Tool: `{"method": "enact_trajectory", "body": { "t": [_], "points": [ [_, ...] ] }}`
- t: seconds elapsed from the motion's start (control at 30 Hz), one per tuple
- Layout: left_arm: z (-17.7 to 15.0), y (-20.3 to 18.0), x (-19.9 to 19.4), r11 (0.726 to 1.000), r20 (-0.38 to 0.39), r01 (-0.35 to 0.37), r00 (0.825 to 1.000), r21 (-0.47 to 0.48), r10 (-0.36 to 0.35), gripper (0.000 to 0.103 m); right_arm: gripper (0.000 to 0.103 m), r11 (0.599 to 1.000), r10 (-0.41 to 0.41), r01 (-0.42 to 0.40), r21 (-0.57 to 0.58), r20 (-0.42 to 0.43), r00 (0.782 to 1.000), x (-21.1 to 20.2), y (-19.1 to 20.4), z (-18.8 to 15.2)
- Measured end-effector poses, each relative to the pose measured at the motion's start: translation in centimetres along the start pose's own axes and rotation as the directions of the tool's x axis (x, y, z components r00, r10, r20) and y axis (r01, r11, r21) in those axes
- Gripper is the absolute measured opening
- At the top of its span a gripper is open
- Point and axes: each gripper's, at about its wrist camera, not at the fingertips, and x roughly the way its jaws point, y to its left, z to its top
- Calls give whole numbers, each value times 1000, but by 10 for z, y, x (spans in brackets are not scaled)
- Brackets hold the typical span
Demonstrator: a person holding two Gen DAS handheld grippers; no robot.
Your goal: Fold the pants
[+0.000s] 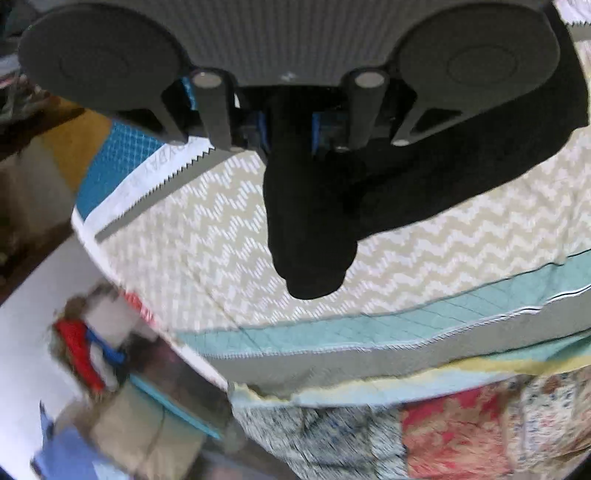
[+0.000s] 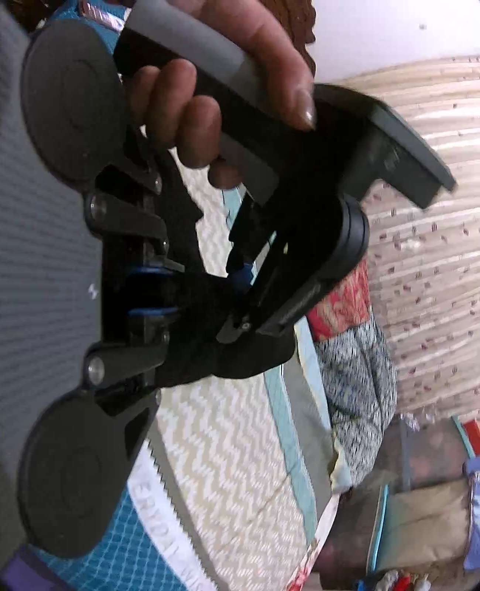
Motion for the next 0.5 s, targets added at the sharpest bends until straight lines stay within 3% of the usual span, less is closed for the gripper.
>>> {"method": "enact_trajectory", "body": {
  "t": [0.17,0.33,0.47,0.5],
  "points": [
    [-17,51,-53,998,96,19,995,-60,-13,18,19,990,137,-137,-39,-11,991,6,40,8],
    [-42,110,-90,986,153,-7,988,-166,32,18,19,964,242,-248,-99,-69,968,29,99,5],
    [-78,165,-92,953,141,-29,987,-303,75,18,20,938,305,-325,-115,-167,938,55,135,-9],
    [-89,180,-87,939,131,-39,987,-341,88,20,25,935,311,-337,-111,-201,929,64,141,-15]
  ]
}}
